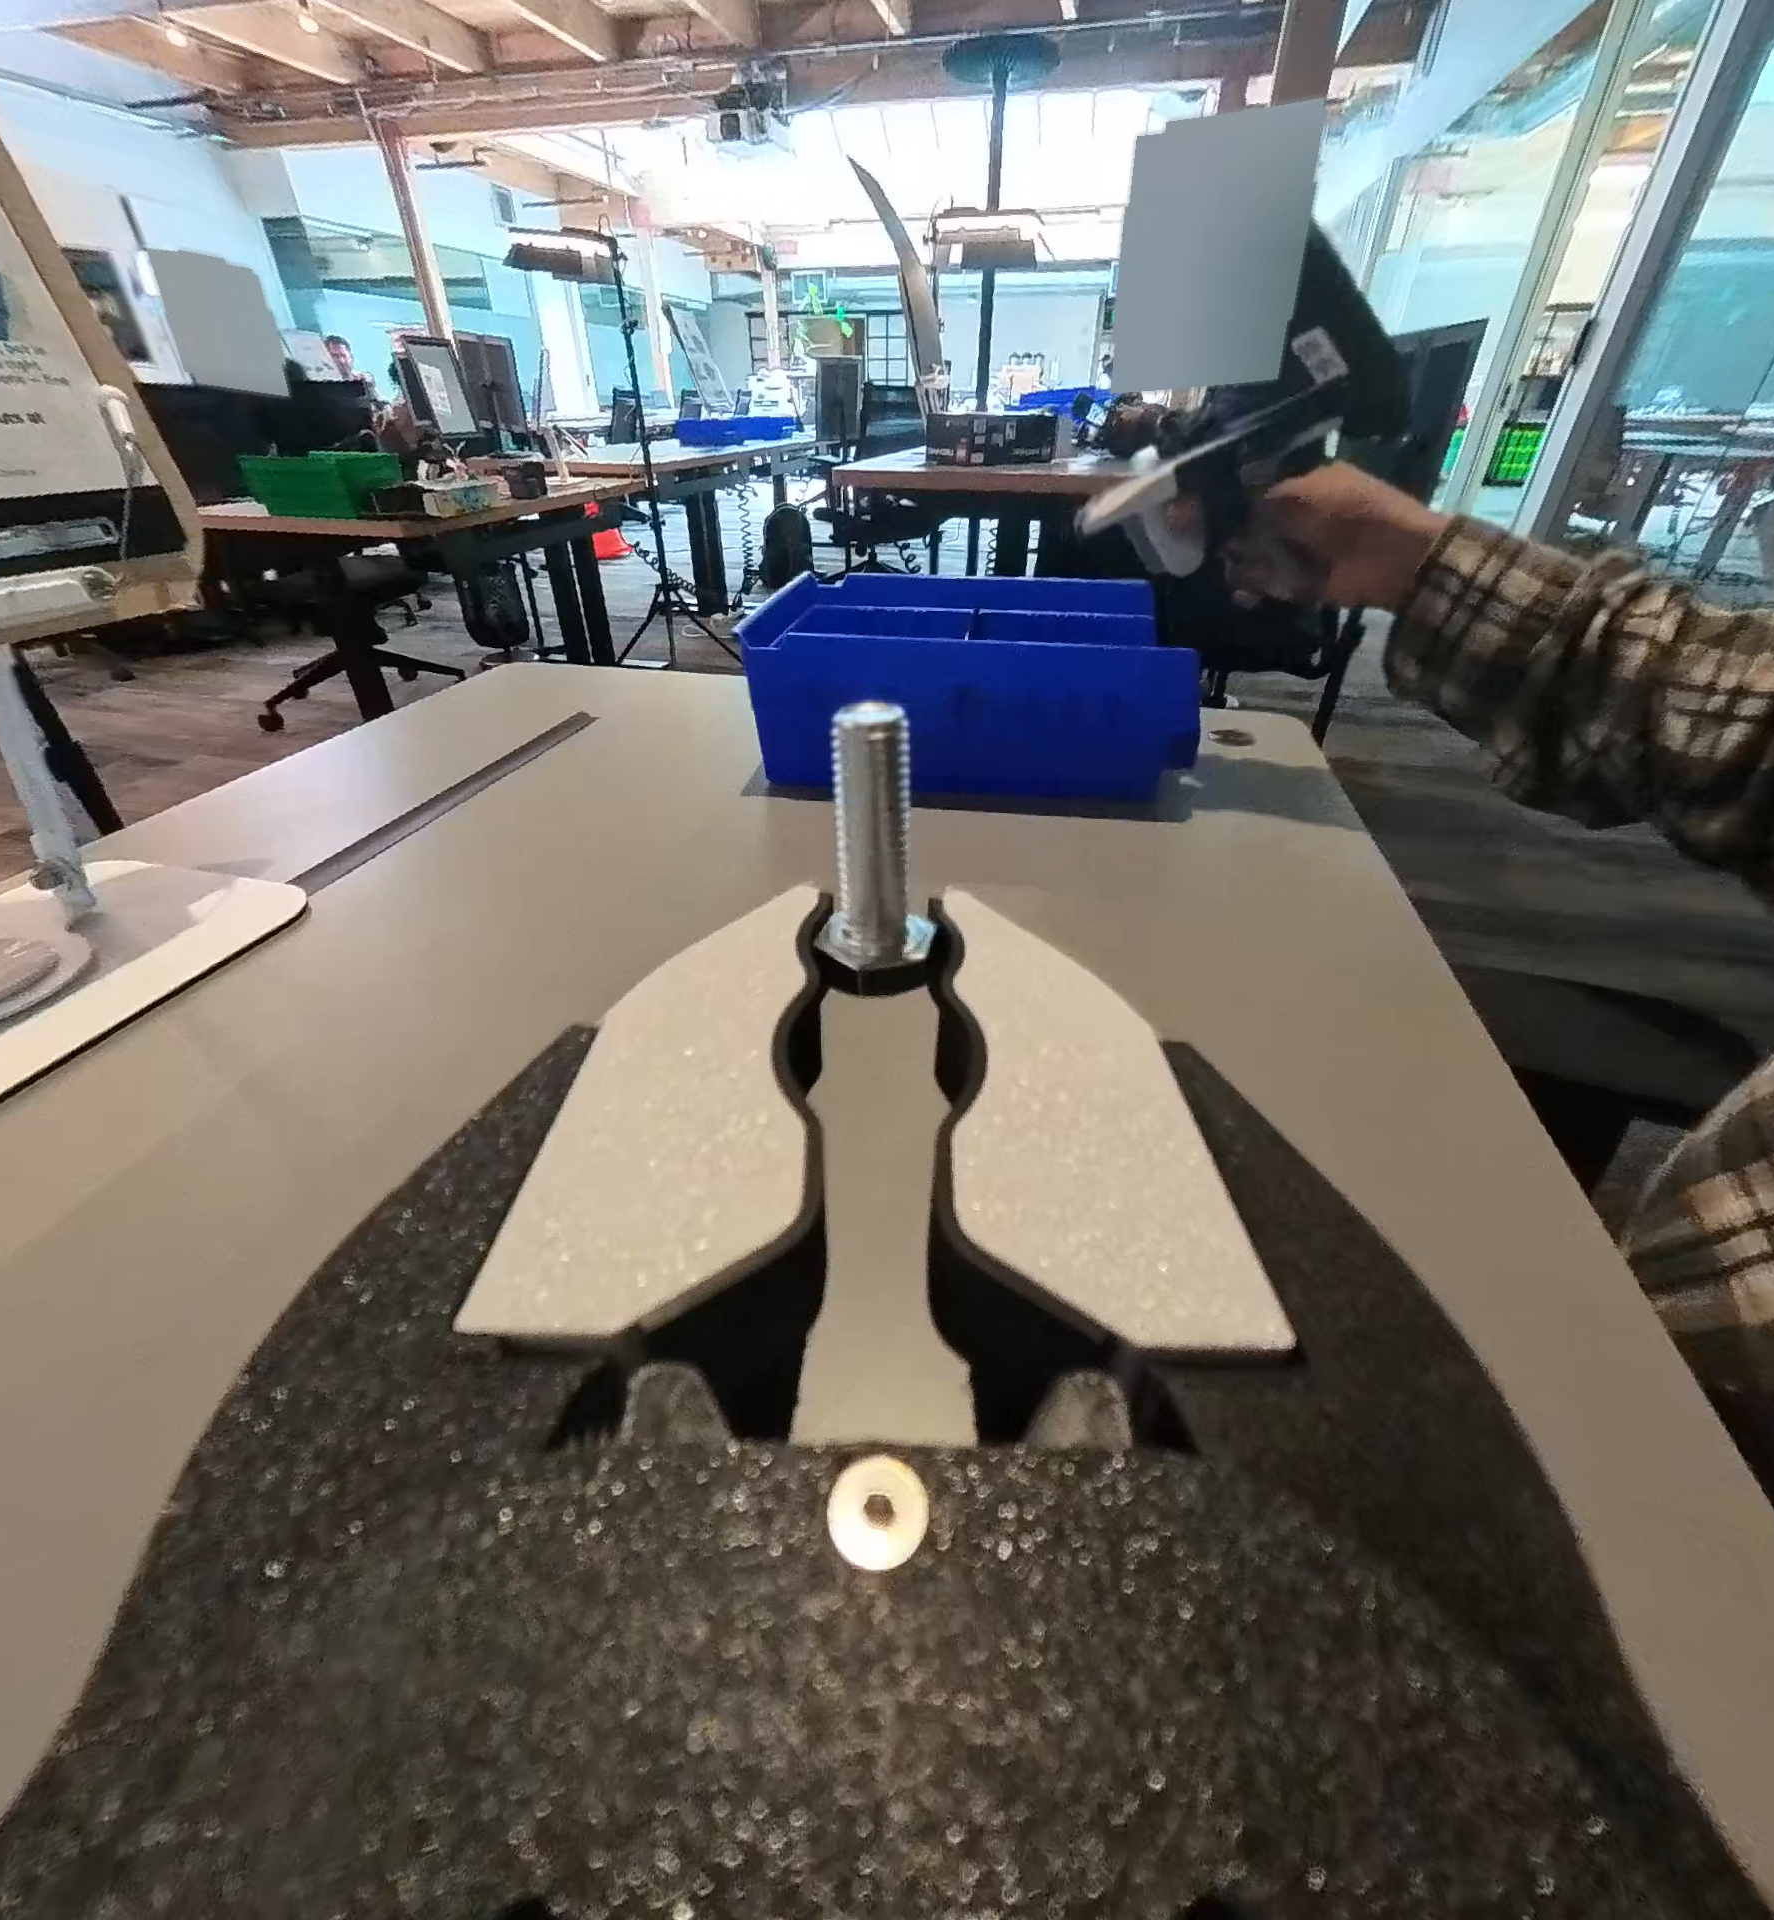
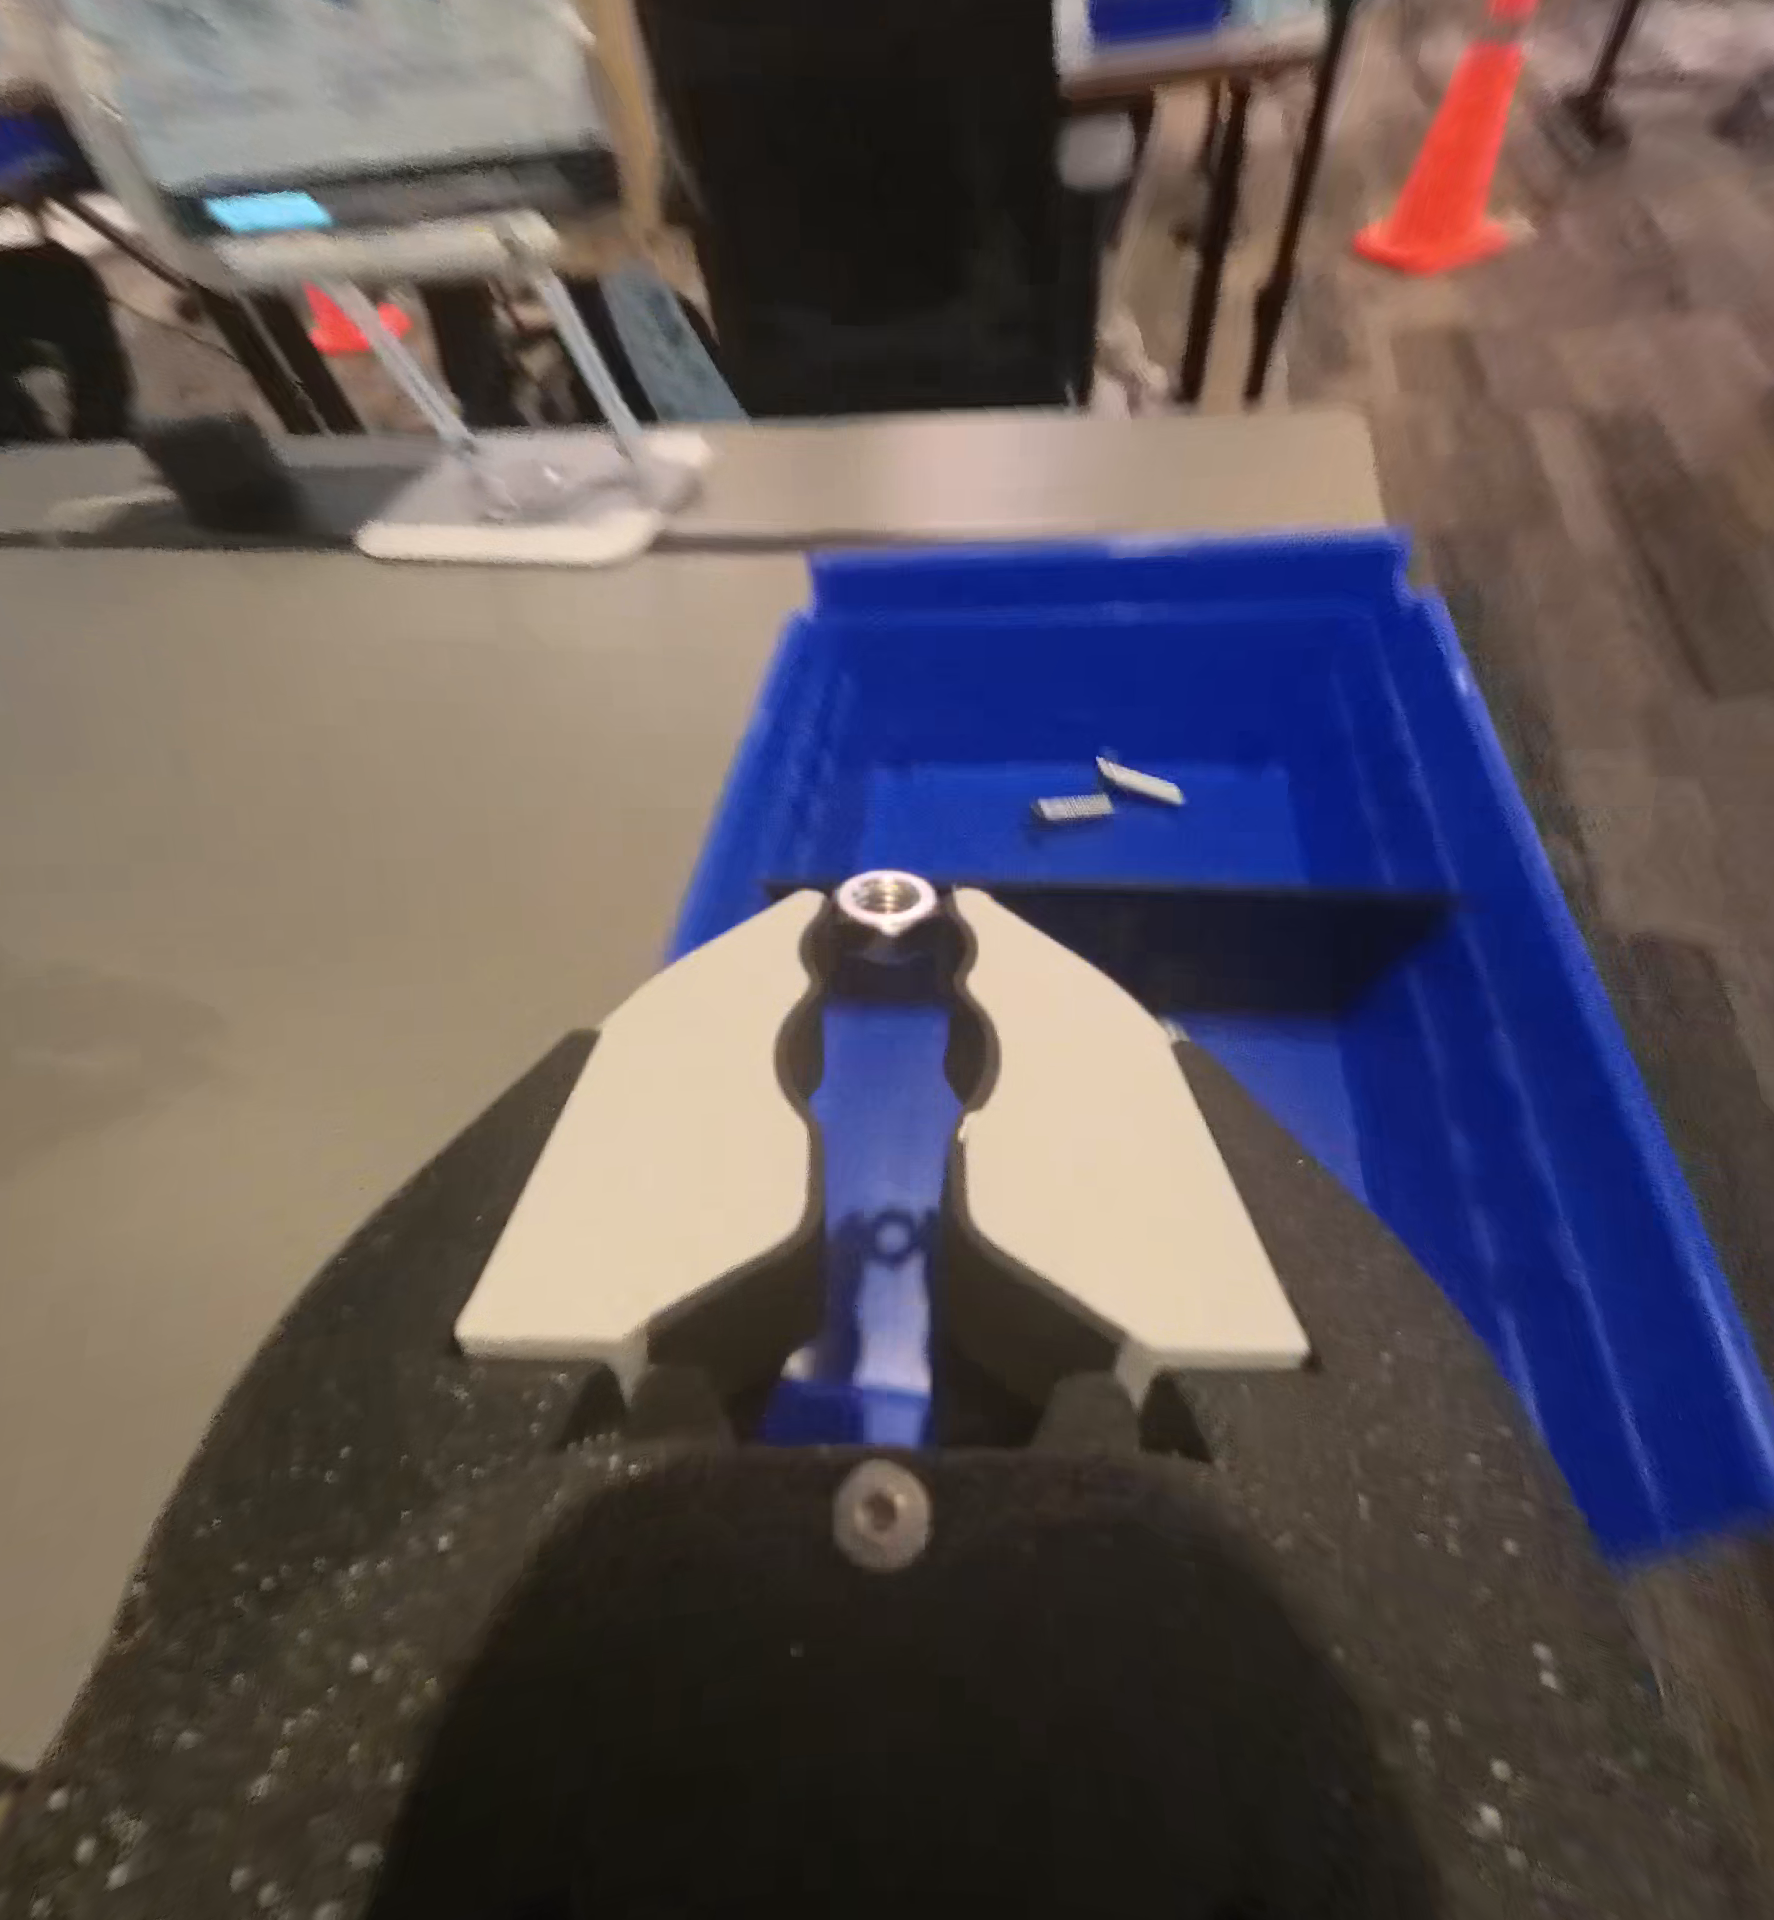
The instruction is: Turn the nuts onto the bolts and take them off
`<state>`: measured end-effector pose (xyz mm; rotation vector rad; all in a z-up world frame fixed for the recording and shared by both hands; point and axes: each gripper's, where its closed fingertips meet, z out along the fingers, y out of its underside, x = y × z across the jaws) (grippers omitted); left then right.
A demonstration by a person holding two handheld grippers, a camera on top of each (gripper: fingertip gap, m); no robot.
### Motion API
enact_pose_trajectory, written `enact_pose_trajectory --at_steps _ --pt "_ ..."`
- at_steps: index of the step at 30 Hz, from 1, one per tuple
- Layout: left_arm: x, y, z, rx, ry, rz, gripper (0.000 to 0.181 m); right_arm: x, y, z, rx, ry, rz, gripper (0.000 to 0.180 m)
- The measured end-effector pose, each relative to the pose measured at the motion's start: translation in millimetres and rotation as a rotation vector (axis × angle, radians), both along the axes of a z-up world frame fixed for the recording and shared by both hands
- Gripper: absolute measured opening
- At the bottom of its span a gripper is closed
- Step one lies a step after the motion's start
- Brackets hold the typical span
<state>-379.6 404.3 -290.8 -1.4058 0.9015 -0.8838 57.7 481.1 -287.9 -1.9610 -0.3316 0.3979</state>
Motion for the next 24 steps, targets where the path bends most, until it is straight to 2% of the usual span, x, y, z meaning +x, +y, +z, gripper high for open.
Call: enact_pose_trajectory --at_steps 3,6,9,12,15,18,20,24 --pt "5.4 -0.2 -4.2 -0.007 0.009 -0.007 0.016 17.5 -7.8 -41.1 -0.103 -0.026 -0.021 0.018" --pt "8.3 -0.6 -8.5 -0.005 0.028 -0.009 0.016 23.6 -11.4 -62.6 -0.141 -0.044 -0.027 0.024" --pt "8.5 -0.9 -9.3 -0.009 0.026 -0.012 0.016 20.4 -12.4 -56.2 -0.114 -0.034 -0.01 0.027" --pt "7.8 -0.8 -9.6 -0.01 0.025 -0.013 0.016 5.2 -10.8 -23.8 -0.024 -0.028 0.017 0.031" --pt "7.7 -1.0 -9.1 -0.006 0.026 -0.012 0.016 -57.9 -18.2 25.4 0.13 0.009 0.166 0.032" --pt "9.3 -2.2 -9.9 -0.005 0.031 -0.017 0.016 -153.7 -34.0 55.6 0.265 0.017 0.397 0.033" --pt "10.6 -3.4 -11.0 -0.003 0.037 -0.021 0.016 -223.8 -50.6 64.3 0.329 0.082 0.583 0.033" --pt "12.3 -5.5 -11.8 0.001 0.045 -0.028 0.016 -342.8 -81.0 55.8 0.336 0.219 0.904 0.031"
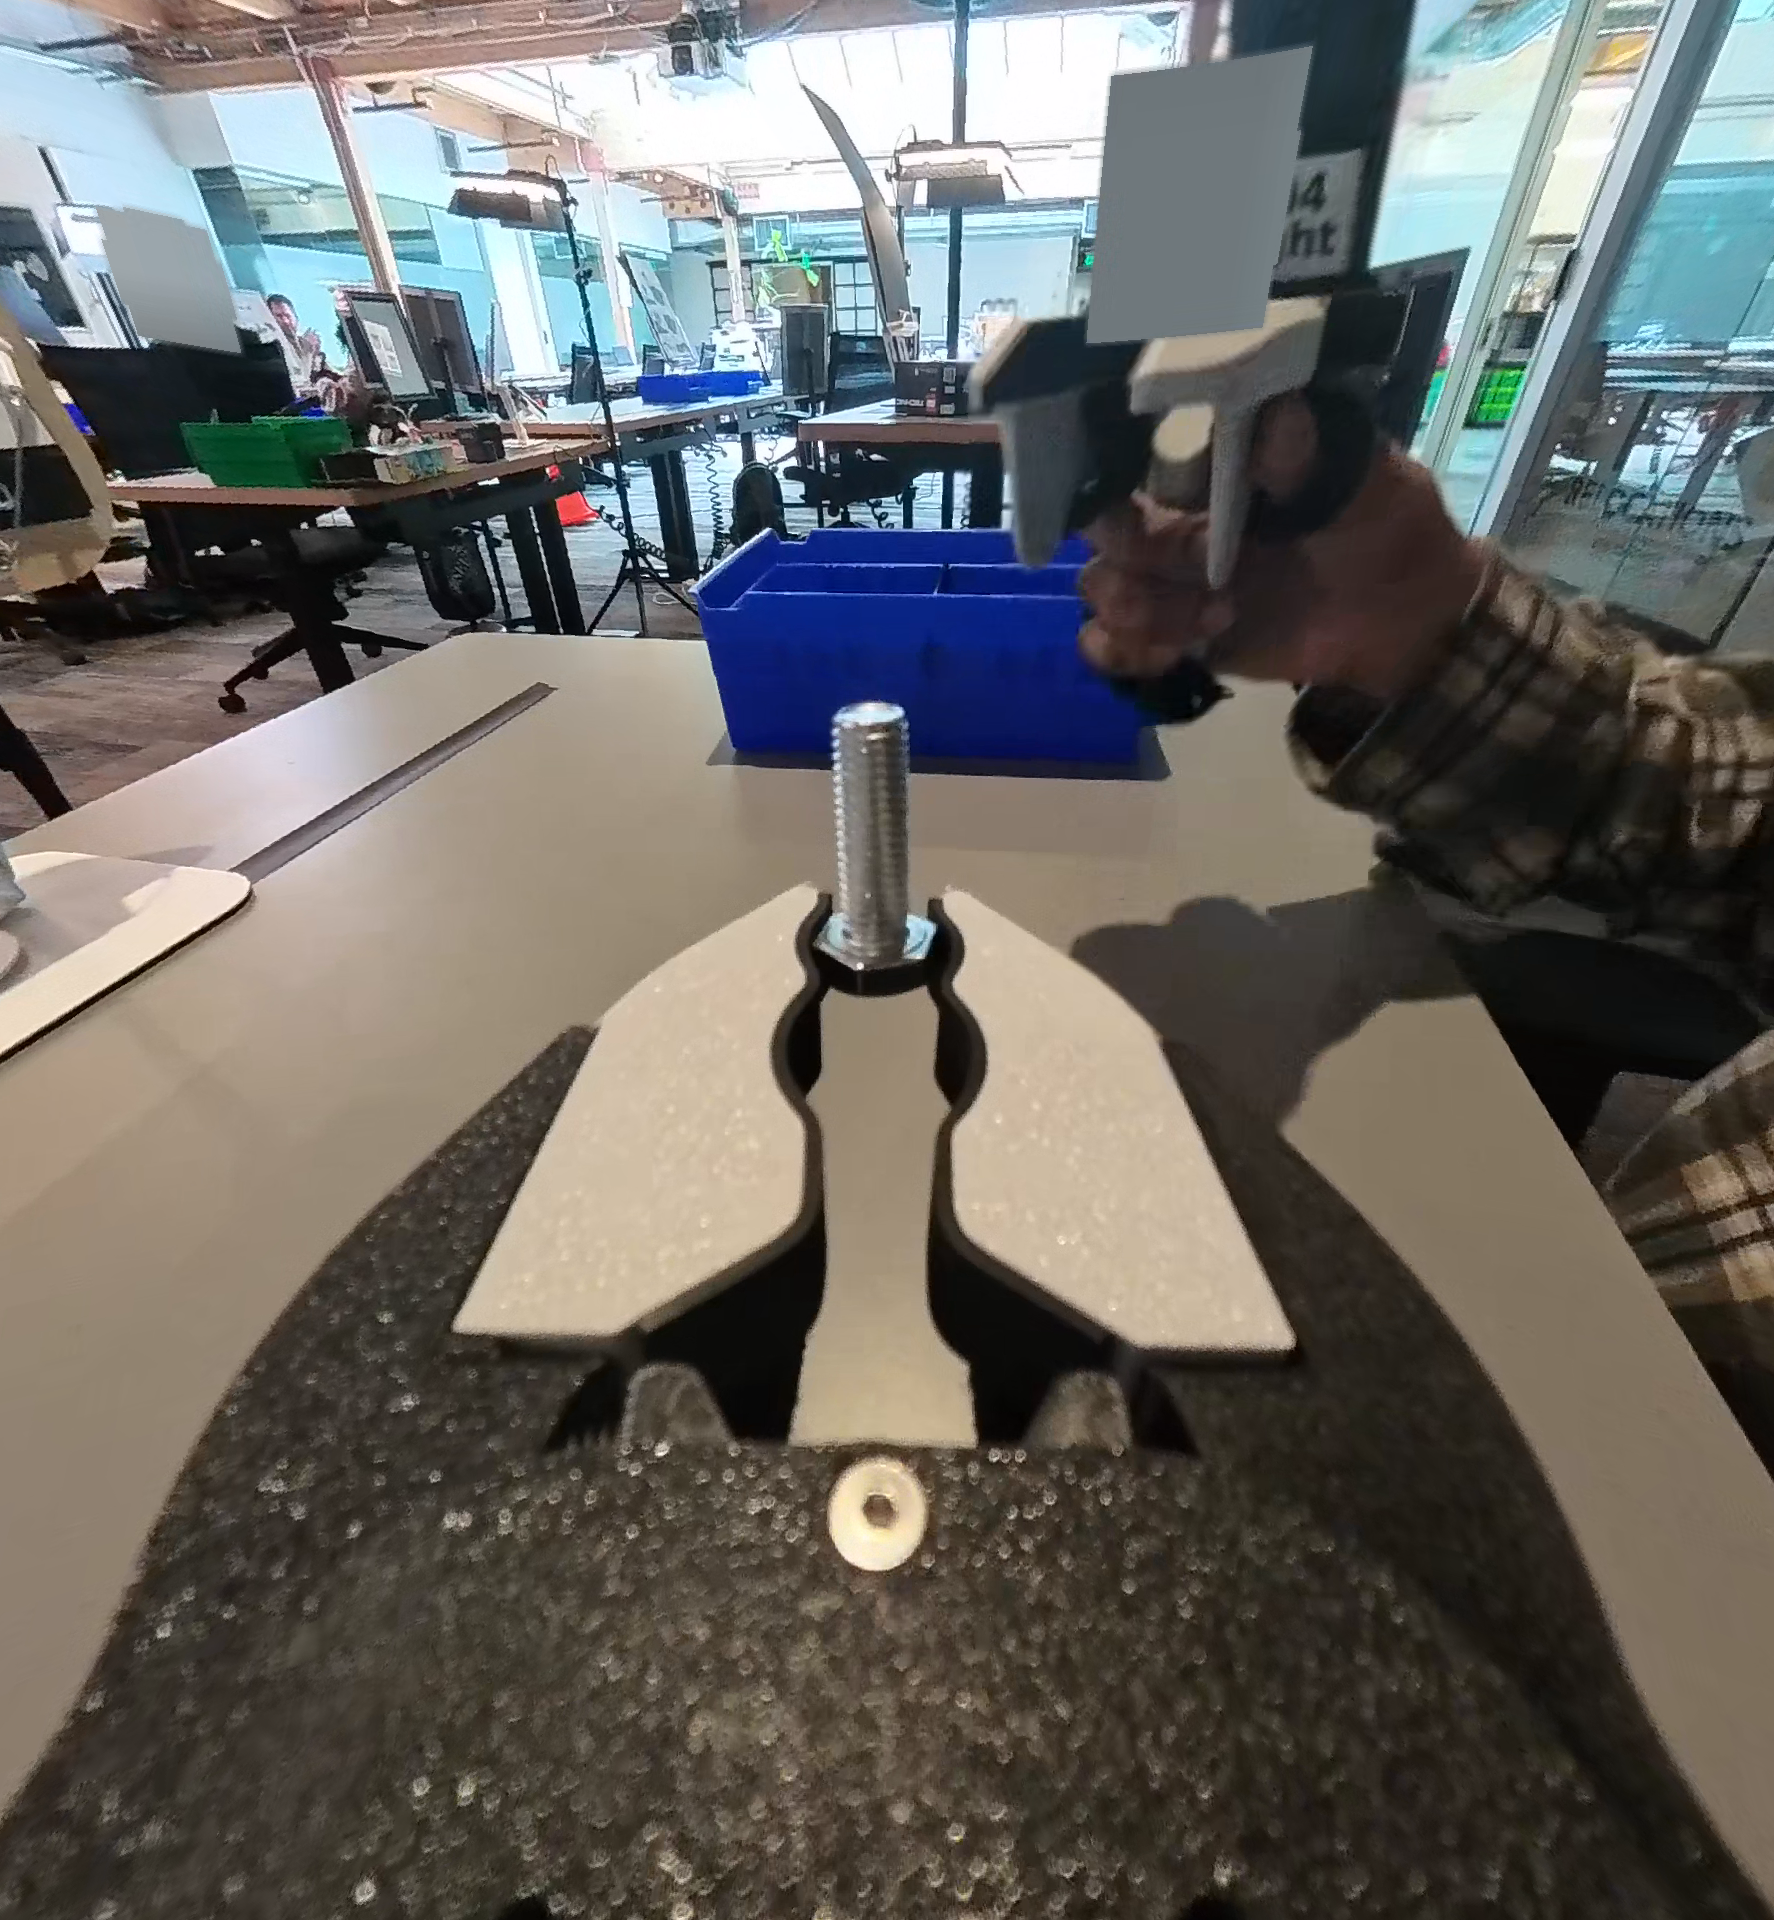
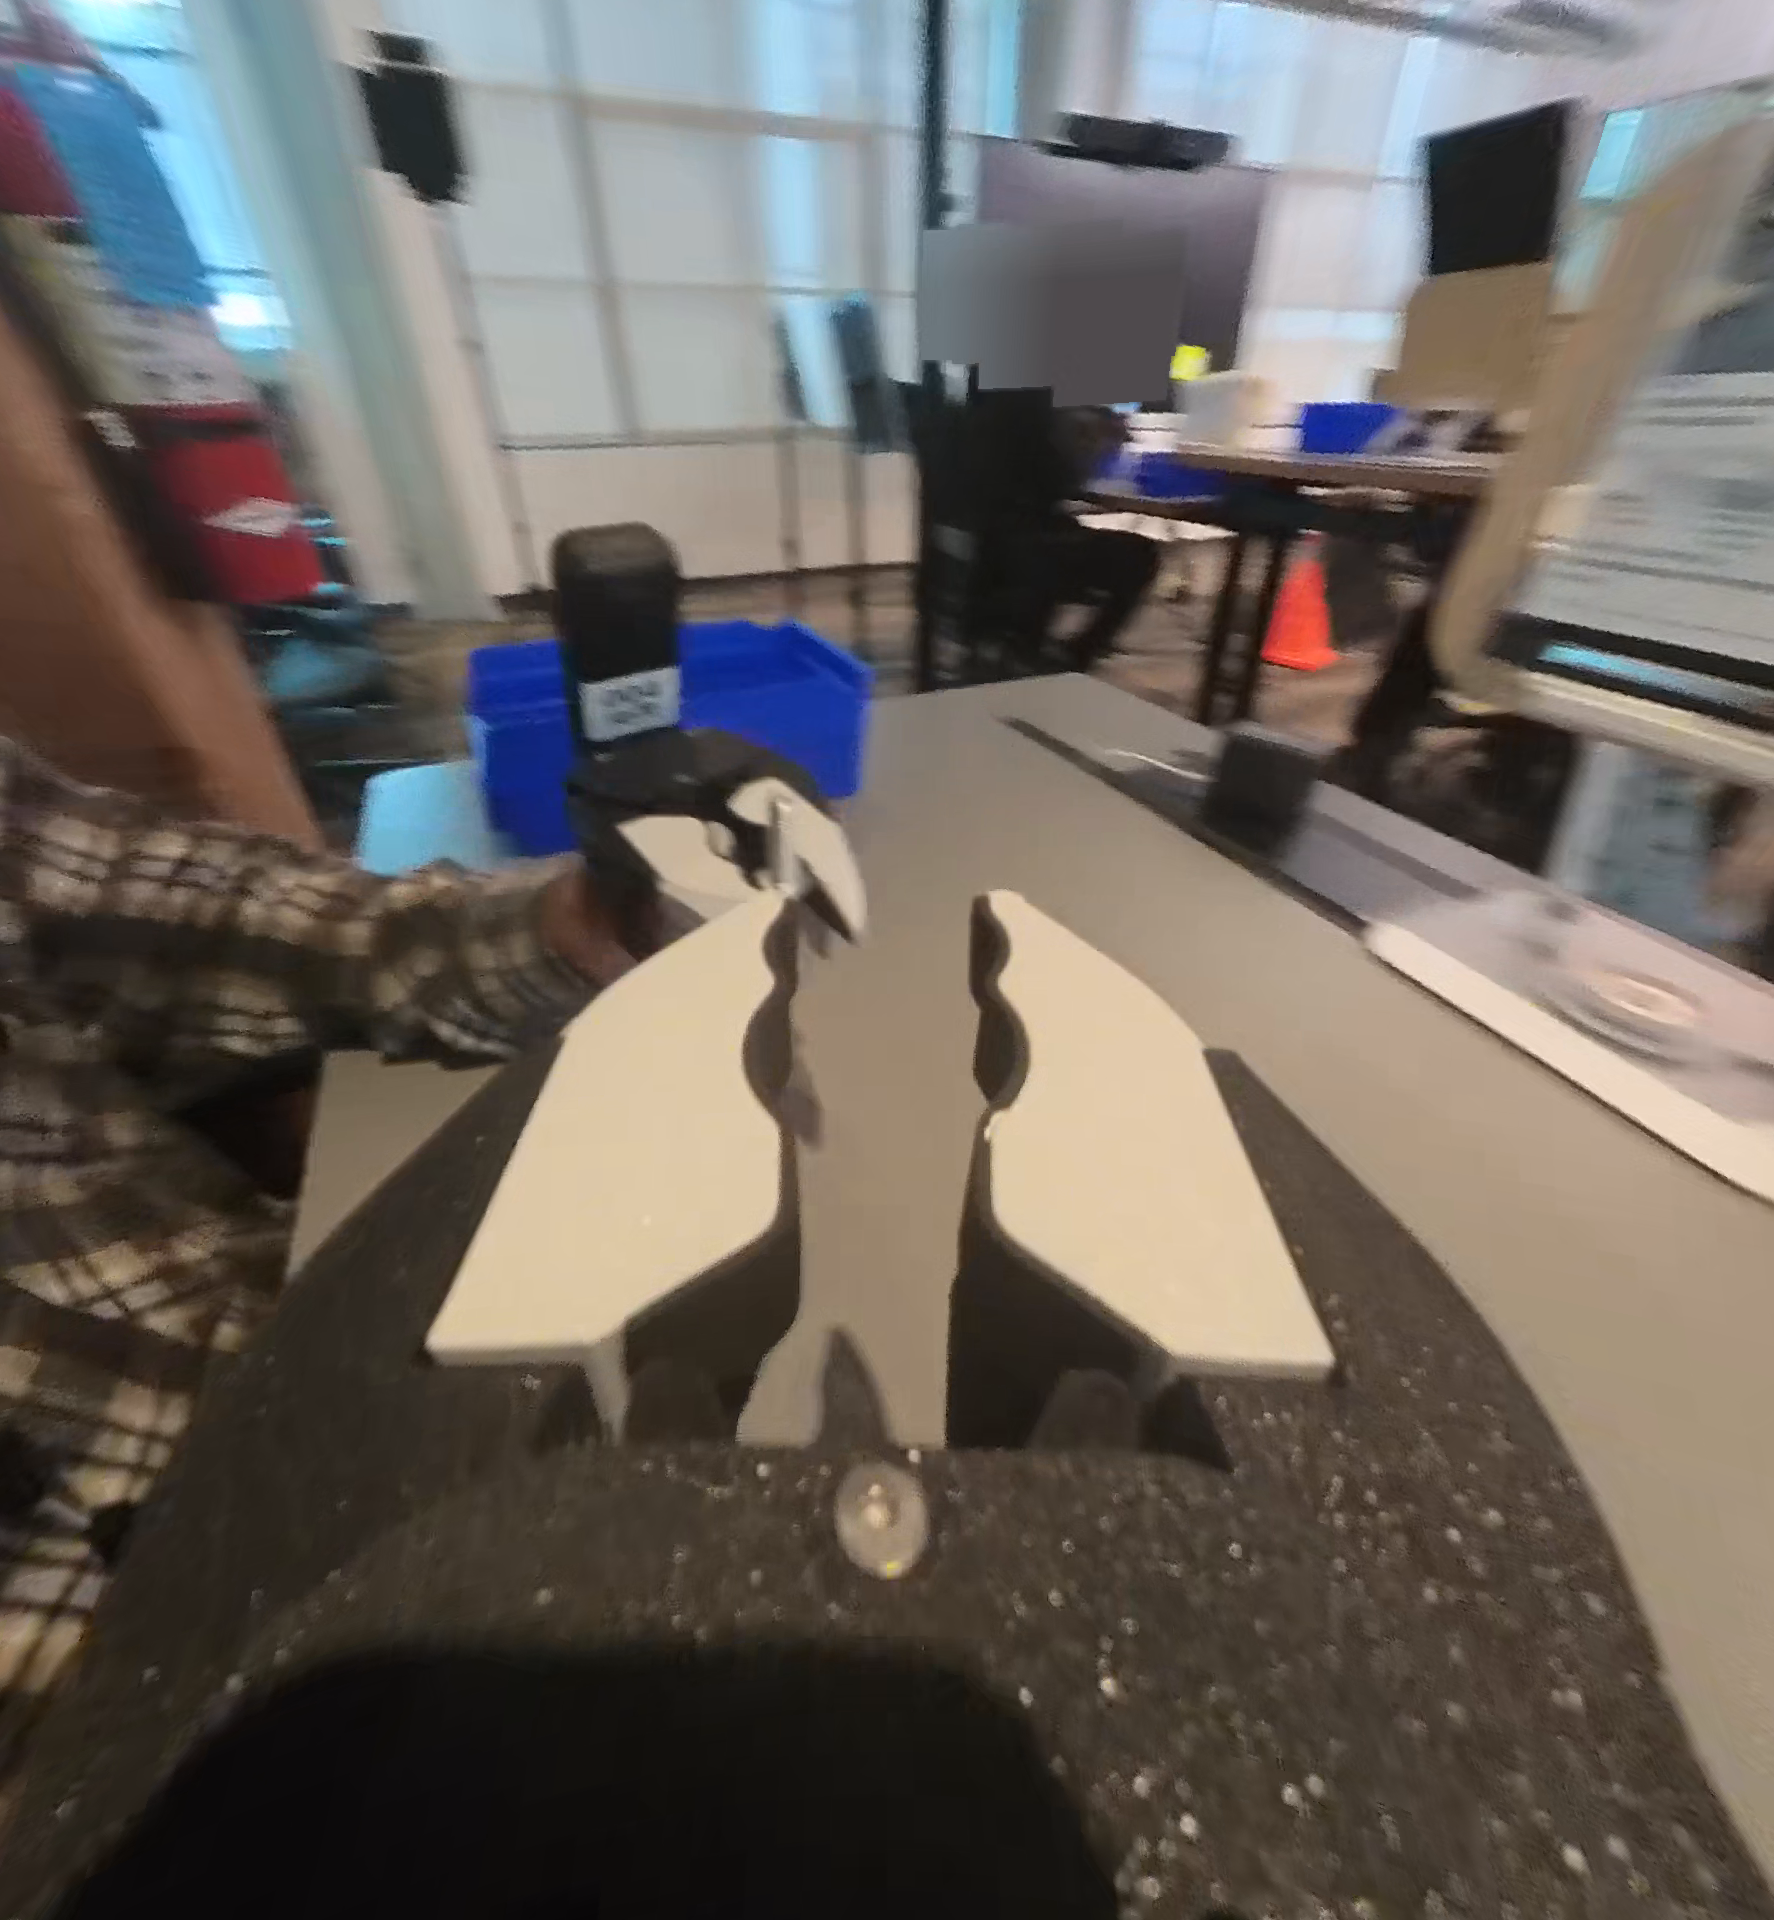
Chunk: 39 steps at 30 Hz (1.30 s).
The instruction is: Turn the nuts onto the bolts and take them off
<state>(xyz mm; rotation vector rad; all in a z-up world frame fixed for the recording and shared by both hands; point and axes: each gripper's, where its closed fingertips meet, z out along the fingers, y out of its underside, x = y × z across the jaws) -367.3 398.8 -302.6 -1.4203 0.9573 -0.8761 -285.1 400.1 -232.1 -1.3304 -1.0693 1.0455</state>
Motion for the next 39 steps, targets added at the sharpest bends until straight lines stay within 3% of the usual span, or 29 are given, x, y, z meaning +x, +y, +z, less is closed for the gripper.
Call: enact_pose_trajectory --at_steps 6,9,12,15,18,23,27,33,39 --pt "3.0 -2.7 -2.2 -0.007 0.004 -0.018 0.017 -92.7 -11.7 -23.9 -0.052 -0.013 0.212 0.031" --pt "4.8 -4.5 -2.5 -0.008 0.005 -0.028 0.016 -109.3 -14.7 -30.7 -0.063 -0.031 0.255 0.028" --pt "7.7 -7.3 -2.4 -0.005 0.009 -0.041 0.017 -114.5 -17.8 -34.7 -0.079 -0.055 0.28 0.009" --pt "12.8 -15.1 2.1 -0.006 -0.014 -0.098 0.024 -104.8 -20.0 -22.9 -0.083 -0.027 0.278 0.009" --pt "17.5 -13.9 -1.8 -0.059 -0.013 -0.108 0.061 -64.3 6.6 5.3 -0.075 0.009 0.167 0.009" --pt "19.0 -14.1 -3.0 -0.101 -0.036 -0.124 0.061 102.1 121.5 27.2 -0.002 -0.225 -0.407 0.009" --pt "19.1 -11.5 -4.5 -0.118 -0.033 -0.116 0.059 248.3 191.0 -6.0 -0.167 -0.42 -0.798 0.009" --pt "19.0 -9.5 -8.8 -0.097 0.003 -0.098 0.054 313.2 210.5 -96.0 -0.469 -0.606 -0.902 0.009" --pt "16.5 -8.7 -11.2 -0.113 0.002 -0.104 0.048 321.6 208.4 -118.1 -0.528 -0.611 -0.906 0.018"
